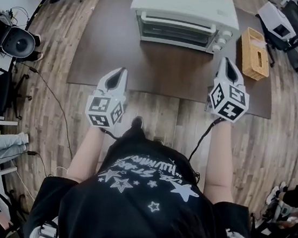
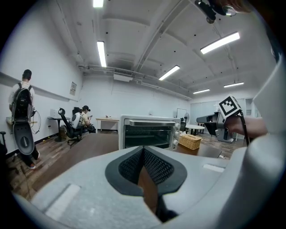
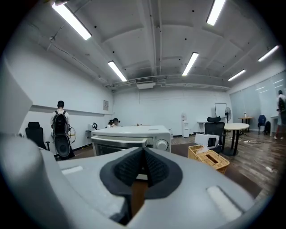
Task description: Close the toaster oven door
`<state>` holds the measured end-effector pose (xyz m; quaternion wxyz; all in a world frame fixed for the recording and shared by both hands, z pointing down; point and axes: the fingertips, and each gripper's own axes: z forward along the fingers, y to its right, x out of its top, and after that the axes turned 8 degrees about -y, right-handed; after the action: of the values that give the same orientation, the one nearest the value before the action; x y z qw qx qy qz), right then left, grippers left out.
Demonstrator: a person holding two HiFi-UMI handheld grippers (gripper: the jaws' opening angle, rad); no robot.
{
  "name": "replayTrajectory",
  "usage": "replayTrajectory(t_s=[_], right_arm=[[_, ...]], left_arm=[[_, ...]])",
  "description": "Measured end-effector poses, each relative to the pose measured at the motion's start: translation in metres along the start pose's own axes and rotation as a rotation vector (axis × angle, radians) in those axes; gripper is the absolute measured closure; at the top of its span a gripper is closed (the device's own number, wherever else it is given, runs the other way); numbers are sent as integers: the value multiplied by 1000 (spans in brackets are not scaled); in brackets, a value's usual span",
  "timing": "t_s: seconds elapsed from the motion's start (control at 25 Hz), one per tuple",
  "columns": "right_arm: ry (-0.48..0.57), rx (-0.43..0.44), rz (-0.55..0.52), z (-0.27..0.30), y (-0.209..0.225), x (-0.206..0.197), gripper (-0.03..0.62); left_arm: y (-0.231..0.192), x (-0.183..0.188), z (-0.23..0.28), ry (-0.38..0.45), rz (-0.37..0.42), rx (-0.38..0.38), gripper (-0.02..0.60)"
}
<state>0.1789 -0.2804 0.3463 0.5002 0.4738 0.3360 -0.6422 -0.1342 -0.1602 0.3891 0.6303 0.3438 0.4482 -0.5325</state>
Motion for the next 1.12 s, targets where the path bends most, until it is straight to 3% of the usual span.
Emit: replayTrajectory(t_s=[0.24, 0.64, 1.12], right_arm=[[-47, 66, -19, -41, -5, -39, 591], [-137, 70, 7, -98, -15, -98, 591], [-156, 84, 7, -196, -106, -146, 591]], left_arm=[[32, -28, -43, -24, -18, 20, 572], [68, -58, -81, -51, -14, -45, 572], [57, -119, -200, -90, -12, -99, 572]])
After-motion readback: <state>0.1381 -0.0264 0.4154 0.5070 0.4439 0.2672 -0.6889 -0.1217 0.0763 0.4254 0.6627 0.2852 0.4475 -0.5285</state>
